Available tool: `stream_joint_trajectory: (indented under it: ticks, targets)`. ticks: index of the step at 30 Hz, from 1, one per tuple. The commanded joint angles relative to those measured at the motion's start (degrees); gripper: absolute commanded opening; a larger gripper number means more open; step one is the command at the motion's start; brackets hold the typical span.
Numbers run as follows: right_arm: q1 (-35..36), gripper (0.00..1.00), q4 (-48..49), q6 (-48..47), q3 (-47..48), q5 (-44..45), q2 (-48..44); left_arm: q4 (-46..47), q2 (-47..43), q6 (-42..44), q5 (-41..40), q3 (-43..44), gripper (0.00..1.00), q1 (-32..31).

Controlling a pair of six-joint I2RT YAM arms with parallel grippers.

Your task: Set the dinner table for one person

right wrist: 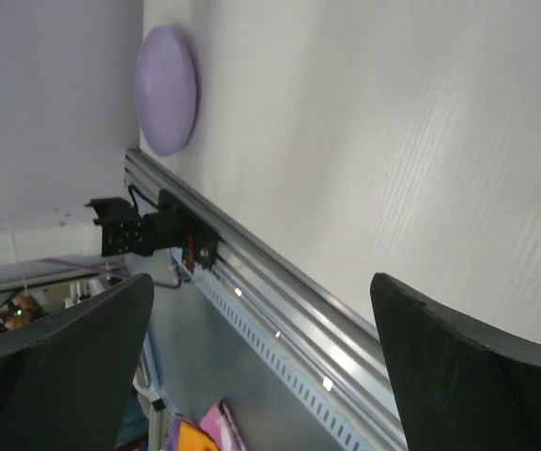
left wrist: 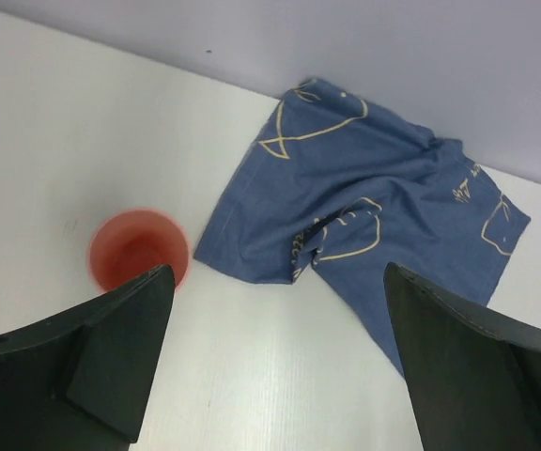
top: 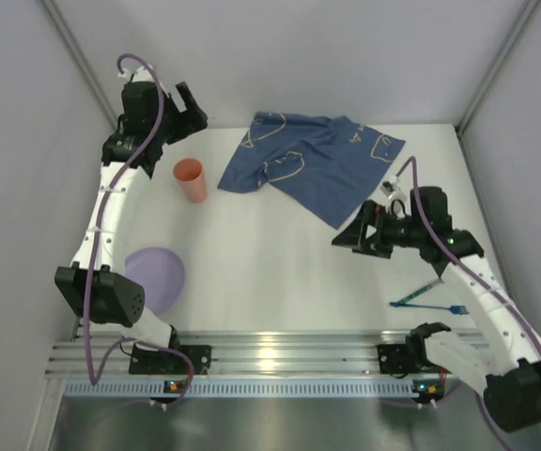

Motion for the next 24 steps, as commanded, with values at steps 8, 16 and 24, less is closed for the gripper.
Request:
stream_joint_trajectory:
  ticks: [8, 16, 24]
  targets:
    - [-2.54, 1.00, -7.59, -1.28, 31.08, 26.93, 32.17, -11.54, -3.50, -12.15, -1.19, 1.65, 0.99, 9.04]
    - [-7.91, 1.00, -7.07, 3.21, 32.94, 26.49, 51.42, -10.94, -11.22, -10.45, 1.16, -3.95, 0.98, 4.11]
    - [-6.33, 1.00, 0.14, 5.22, 36.71, 25.71, 62.05, -11.13, -12.54, -8.51, 0.71, -11.42, 0.93, -0.90]
